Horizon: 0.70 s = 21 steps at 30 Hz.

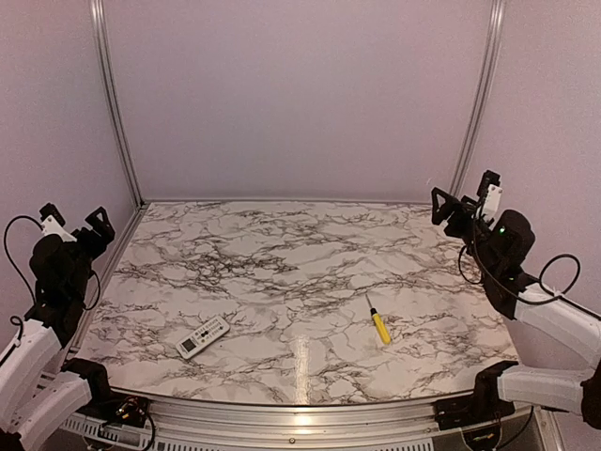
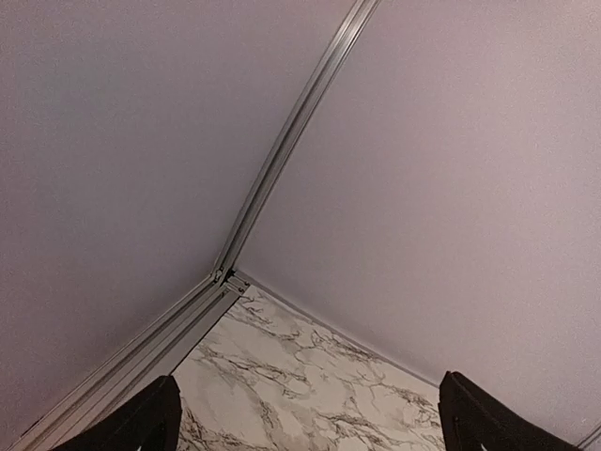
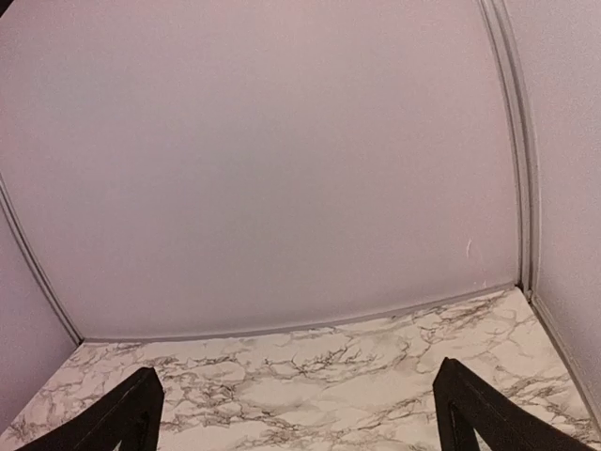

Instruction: Unload the batteries from the remote control

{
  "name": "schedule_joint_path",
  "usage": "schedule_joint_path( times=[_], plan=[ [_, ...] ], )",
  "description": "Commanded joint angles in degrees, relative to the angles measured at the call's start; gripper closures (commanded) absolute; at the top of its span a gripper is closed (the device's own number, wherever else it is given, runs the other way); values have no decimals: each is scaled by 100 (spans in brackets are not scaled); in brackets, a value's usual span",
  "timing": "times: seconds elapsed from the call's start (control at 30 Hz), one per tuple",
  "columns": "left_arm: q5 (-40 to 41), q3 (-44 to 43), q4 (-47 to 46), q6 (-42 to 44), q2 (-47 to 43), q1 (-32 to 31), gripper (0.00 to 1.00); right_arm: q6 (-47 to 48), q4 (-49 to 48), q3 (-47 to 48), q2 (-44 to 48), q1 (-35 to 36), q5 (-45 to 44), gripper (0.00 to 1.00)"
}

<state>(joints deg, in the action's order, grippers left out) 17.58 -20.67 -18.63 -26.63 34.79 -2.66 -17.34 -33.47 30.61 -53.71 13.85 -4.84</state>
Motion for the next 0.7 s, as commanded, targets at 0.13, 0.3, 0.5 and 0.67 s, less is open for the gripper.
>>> schedule_joint_path(
  times=[0.13, 0.3, 0.5, 0.67],
  plan=[
    [186, 64, 2084, -456, -298, 19, 1, -719, 1356, -259, 262, -5, 843, 1],
    [197, -47, 2779, -505, -381, 17, 1, -725, 1910, -141, 409, 87, 1703, 1],
    [-479, 73, 2956, -455, -582, -71, 1, -737, 2885, 77, 626, 766, 1289, 1],
    [-596, 177, 2828, -321, -93, -574, 1, -834, 3471, 153, 792, 1468, 802, 1]
  ],
)
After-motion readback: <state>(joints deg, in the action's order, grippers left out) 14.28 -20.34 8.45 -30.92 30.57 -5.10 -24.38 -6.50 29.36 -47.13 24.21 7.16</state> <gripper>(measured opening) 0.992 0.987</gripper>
